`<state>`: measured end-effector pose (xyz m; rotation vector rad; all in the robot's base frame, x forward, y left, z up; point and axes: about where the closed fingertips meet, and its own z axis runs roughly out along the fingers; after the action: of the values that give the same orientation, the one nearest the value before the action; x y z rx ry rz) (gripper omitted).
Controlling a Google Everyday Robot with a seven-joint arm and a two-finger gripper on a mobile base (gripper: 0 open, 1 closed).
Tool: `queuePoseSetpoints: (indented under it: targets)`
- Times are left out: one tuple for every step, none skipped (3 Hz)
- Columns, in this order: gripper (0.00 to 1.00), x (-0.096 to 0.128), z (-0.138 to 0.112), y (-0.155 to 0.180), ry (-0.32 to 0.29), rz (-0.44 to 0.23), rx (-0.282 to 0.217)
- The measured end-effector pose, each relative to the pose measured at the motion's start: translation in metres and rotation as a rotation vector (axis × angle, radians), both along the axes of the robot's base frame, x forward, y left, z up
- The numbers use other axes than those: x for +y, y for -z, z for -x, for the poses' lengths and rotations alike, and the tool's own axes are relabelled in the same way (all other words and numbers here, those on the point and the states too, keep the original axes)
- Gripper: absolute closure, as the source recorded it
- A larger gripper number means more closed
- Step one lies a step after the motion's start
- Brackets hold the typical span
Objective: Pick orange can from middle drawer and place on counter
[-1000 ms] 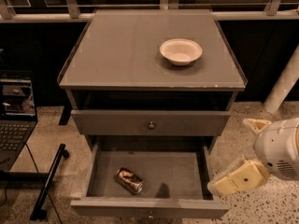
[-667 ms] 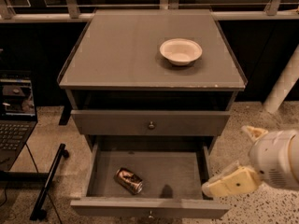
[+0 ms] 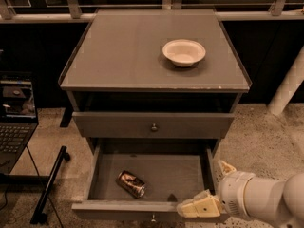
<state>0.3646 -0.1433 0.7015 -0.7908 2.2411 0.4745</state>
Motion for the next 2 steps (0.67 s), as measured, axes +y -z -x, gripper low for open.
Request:
queuePoseSetpoints:
  targets:
    - [0.00, -0.0086, -0.0173, 0.0025, 0.052, 0.022, -0.045]
    - [0.00, -0.0058, -0.0135, 0.0062, 0.055, 0.018, -0.034]
